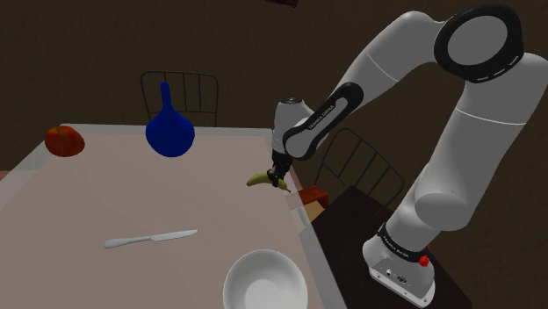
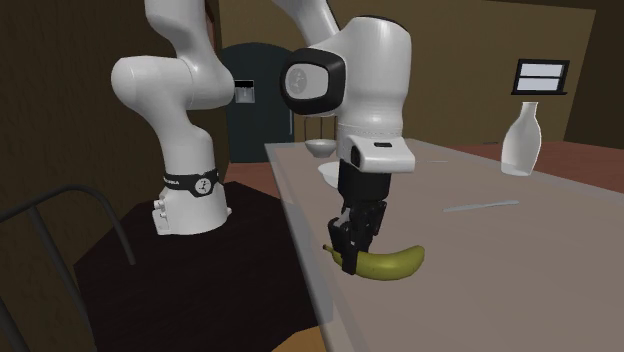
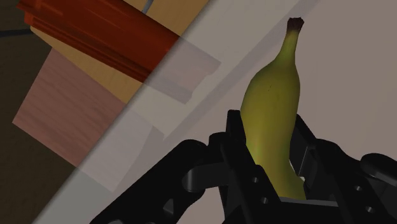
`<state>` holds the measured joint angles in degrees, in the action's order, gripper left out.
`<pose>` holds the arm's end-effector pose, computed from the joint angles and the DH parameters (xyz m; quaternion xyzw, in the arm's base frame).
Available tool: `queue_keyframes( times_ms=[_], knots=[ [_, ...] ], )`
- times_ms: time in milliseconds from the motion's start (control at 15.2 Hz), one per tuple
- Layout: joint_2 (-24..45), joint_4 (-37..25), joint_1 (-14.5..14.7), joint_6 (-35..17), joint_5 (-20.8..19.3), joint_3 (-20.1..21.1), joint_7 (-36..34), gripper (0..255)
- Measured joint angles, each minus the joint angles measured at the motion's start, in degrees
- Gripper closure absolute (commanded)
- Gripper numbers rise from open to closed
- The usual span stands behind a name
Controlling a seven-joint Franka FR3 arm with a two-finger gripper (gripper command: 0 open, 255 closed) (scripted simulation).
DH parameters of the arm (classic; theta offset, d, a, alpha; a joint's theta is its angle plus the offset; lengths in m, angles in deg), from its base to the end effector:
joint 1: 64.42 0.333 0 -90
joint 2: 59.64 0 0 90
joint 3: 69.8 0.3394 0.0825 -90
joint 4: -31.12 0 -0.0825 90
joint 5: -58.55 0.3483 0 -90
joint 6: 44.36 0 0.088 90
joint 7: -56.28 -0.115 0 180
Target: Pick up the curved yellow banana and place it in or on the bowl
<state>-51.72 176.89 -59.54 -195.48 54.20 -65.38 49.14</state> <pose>0.4334 0.0731 0.2635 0.9983 0.0522 -0.0201 0.0153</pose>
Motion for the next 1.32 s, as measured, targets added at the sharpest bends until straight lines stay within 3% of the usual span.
queue_keyframes(
  times_ms=[396,1320],
  knots=[
    [-0.96,0.09,-0.08,0.85,0.24,0.04,0.27,255],
    [-11.16,-1.47,-0.07,12.5,2.52,0.36,2.13,255]
  ],
)
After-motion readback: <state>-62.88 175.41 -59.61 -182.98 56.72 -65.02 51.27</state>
